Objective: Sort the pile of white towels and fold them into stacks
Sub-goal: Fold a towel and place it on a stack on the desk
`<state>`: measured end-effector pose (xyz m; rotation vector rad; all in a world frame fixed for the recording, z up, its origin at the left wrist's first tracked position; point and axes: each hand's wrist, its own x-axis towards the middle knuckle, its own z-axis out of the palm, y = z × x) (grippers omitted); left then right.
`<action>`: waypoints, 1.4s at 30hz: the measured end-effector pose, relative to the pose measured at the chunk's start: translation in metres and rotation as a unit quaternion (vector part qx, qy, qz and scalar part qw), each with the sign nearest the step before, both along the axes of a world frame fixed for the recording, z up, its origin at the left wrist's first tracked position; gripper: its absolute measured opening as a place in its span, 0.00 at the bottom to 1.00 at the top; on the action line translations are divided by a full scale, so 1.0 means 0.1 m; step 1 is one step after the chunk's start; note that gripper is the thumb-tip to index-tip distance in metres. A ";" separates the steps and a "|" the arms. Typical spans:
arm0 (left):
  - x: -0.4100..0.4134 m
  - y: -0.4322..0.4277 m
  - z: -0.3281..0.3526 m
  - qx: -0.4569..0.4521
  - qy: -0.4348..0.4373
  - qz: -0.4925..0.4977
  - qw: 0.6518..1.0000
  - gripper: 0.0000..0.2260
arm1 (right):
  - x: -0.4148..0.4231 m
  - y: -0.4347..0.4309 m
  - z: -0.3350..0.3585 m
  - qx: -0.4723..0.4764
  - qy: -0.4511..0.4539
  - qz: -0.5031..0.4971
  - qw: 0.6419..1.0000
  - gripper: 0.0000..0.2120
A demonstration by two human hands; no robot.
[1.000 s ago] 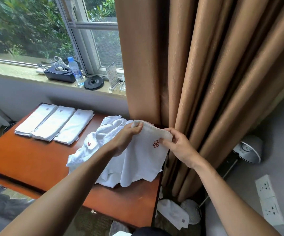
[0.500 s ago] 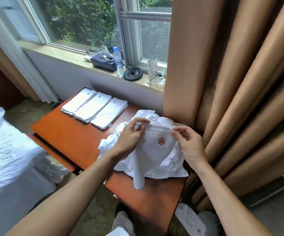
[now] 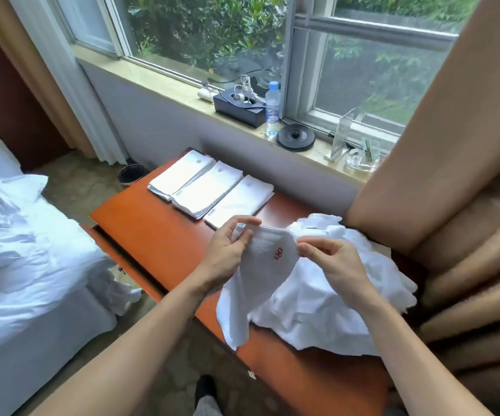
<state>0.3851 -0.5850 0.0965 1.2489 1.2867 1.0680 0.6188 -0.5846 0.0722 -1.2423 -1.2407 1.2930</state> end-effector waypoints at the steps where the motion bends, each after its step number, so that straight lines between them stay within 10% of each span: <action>1: -0.17 0.06 0.01 -0.002 -0.008 0.000 1.000 0.11 | -0.17 0.07 -0.01 -0.005 -0.006 0.008 1.000 0.04; 42: -3.73 2.40 -0.28 -0.005 0.026 0.029 0.999 0.02 | -3.57 2.32 -0.18 0.047 -0.180 0.033 0.982 0.05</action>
